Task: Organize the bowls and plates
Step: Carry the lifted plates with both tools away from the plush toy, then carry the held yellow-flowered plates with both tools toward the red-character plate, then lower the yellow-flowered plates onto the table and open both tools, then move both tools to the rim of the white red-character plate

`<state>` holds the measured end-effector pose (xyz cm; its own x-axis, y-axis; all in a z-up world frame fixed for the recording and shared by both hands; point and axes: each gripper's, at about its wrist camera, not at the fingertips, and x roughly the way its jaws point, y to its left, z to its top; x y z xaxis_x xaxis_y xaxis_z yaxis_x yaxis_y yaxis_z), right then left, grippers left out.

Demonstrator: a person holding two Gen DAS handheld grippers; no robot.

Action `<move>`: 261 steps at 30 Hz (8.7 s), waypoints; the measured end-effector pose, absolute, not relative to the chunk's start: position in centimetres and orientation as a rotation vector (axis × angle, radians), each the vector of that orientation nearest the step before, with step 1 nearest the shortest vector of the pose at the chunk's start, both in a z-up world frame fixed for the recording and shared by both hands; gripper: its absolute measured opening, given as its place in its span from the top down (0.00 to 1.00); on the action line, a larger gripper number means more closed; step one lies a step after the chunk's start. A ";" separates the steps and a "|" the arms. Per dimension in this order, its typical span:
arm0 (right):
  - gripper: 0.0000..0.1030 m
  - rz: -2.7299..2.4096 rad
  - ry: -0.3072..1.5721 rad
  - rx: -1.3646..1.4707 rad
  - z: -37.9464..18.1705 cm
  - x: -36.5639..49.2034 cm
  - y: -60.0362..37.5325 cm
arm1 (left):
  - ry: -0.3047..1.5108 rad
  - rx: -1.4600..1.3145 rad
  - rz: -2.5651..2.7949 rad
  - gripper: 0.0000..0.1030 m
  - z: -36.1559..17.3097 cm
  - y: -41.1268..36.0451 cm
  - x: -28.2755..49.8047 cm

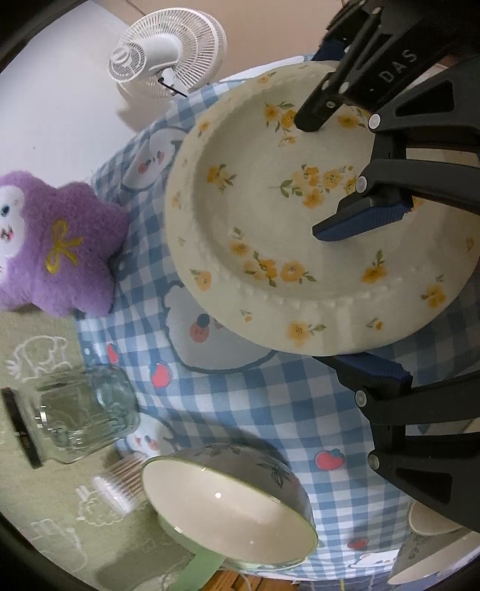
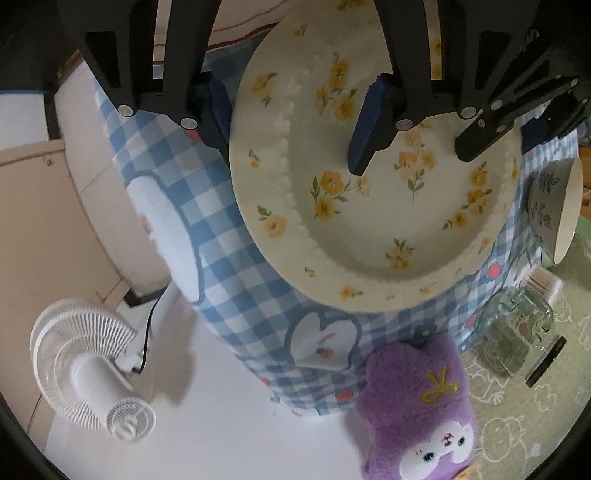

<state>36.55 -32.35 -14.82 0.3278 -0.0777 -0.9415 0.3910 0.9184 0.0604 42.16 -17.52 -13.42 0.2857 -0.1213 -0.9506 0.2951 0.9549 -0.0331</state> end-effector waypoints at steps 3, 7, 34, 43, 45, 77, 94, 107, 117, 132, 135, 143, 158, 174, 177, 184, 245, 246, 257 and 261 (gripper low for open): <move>0.47 -0.314 1.190 0.304 -14.5 36.2 -32.6 | 1.236 0.159 -0.279 0.45 -12.8 -17.4 41.8; 0.51 -0.319 1.179 0.309 -14.1 35.6 -32.7 | 1.238 0.137 -0.273 0.47 -12.8 -16.9 41.4; 0.53 -0.323 1.113 0.269 -12.0 32.5 -32.1 | 1.203 0.090 -0.279 0.47 -11.6 -16.1 38.3; 0.53 -0.323 1.075 0.272 -11.0 31.2 -32.4 | 1.180 0.082 -0.288 0.48 -10.8 -16.5 37.1; 0.53 -0.320 1.061 0.272 -10.7 30.9 -32.4 | 1.164 0.079 -0.286 0.48 -10.4 -16.4 36.7; 0.53 -0.250 0.804 0.225 -5.7 20.9 -28.8 | 0.905 0.030 -0.245 0.48 -5.3 -12.8 26.7; 0.53 -0.221 0.699 0.200 -3.2 11.0 -25.5 | 0.818 -0.009 -0.235 0.48 -3.6 -9.8 17.0; 0.53 -0.168 0.710 0.191 -4.1 5.7 -21.8 | 0.794 -0.020 -0.200 0.48 -4.1 -5.6 11.8; 0.53 -0.141 0.758 0.184 -6.2 4.1 -19.8 | 0.825 -0.035 -0.173 0.48 -6.0 -3.3 9.5; 0.53 -0.124 0.834 0.157 -9.9 4.3 -18.5 | 0.866 -0.011 -0.145 0.48 -9.4 -2.3 9.1; 0.53 -0.130 0.843 0.147 -10.3 4.4 -18.4 | 0.886 -0.018 -0.153 0.48 -10.1 -2.3 9.3; 0.53 -0.146 0.876 0.136 -11.5 5.0 -18.5 | 0.915 -0.010 -0.165 0.48 -11.4 -2.5 9.8; 0.53 -0.168 0.874 0.074 -12.2 5.3 -17.7 | 0.889 0.036 -0.137 0.47 -12.3 -2.7 9.8; 0.32 -0.210 0.871 -0.013 -12.8 6.1 -16.6 | 0.859 0.093 -0.136 0.40 -13.0 -3.6 10.1; 0.32 -0.205 0.873 -0.025 -12.9 6.3 -16.7 | 0.855 0.098 -0.144 0.38 -13.1 -3.7 10.0; 0.32 -0.201 0.878 -0.022 -12.9 6.5 -16.9 | 0.858 0.089 -0.146 0.37 -13.0 -3.6 10.2; 0.63 -0.184 0.858 0.014 -13.0 5.2 -18.9 | 0.833 0.125 -0.057 0.35 -13.3 -4.9 8.4; 0.63 -0.184 0.858 0.018 -13.0 5.2 -18.9 | 0.833 0.124 -0.054 0.35 -13.3 -4.9 8.3; 0.65 -0.183 0.857 0.014 -13.0 6.2 -19.2 | 0.840 0.117 -0.025 0.35 -13.2 -5.2 8.8; 0.65 -0.181 0.857 0.029 -13.0 6.3 -19.5 | 0.840 0.125 -0.017 0.35 -13.3 -5.5 8.9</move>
